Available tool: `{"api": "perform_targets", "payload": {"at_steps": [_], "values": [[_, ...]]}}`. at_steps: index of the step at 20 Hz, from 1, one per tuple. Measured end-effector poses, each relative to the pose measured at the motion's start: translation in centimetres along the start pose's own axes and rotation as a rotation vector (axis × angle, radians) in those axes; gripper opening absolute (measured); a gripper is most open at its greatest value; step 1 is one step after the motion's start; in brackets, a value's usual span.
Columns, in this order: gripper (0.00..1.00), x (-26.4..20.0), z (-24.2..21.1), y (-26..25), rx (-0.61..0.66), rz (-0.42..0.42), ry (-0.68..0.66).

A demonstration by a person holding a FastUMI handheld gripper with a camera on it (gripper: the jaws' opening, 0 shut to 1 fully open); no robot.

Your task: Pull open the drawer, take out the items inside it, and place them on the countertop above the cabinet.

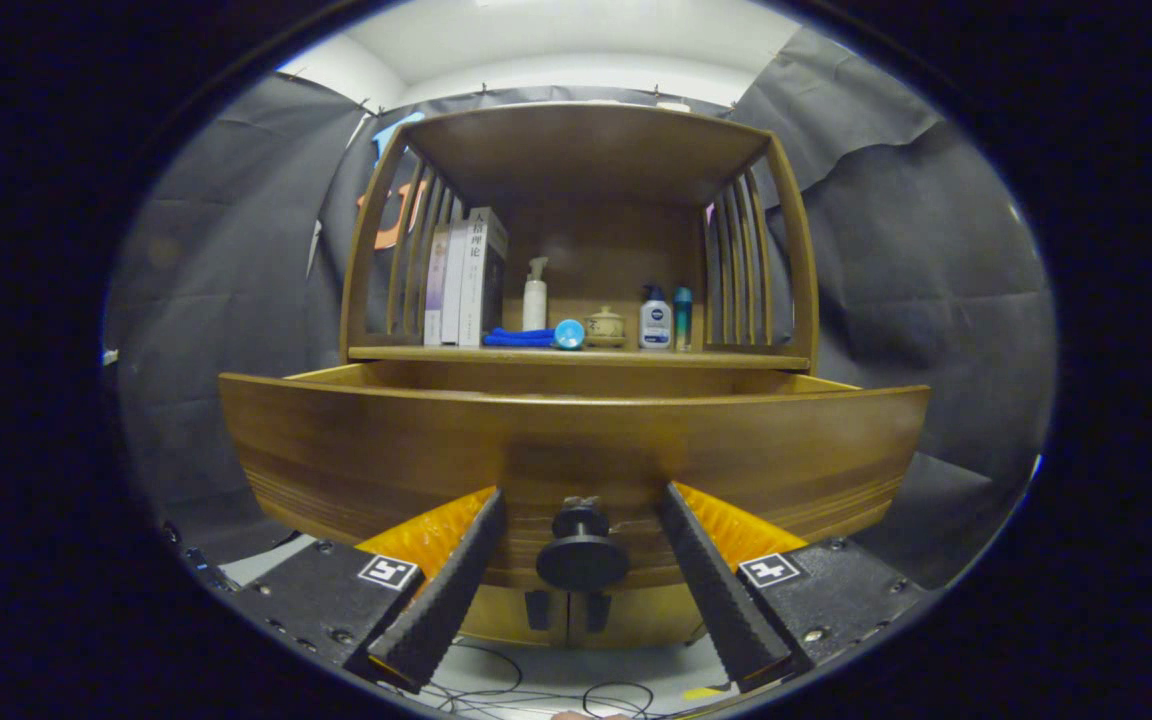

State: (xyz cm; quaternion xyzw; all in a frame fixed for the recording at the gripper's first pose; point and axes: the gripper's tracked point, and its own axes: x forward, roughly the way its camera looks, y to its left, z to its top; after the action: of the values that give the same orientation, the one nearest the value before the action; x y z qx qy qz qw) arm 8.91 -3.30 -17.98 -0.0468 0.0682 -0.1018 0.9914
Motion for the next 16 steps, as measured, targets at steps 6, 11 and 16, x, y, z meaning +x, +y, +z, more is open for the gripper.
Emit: {"api": "perform_targets", "payload": {"at_steps": [6, 11, 16], "values": [[1.00, 5.8, 1.4, 0.4, 0.003, -0.006, 0.010], [1.00, 9.2, 1.7, 0.5, 0.002, -0.012, 0.029], [1.00, 11.7, 2.0, 0.4, 0.001, -0.015, 0.038]]}}
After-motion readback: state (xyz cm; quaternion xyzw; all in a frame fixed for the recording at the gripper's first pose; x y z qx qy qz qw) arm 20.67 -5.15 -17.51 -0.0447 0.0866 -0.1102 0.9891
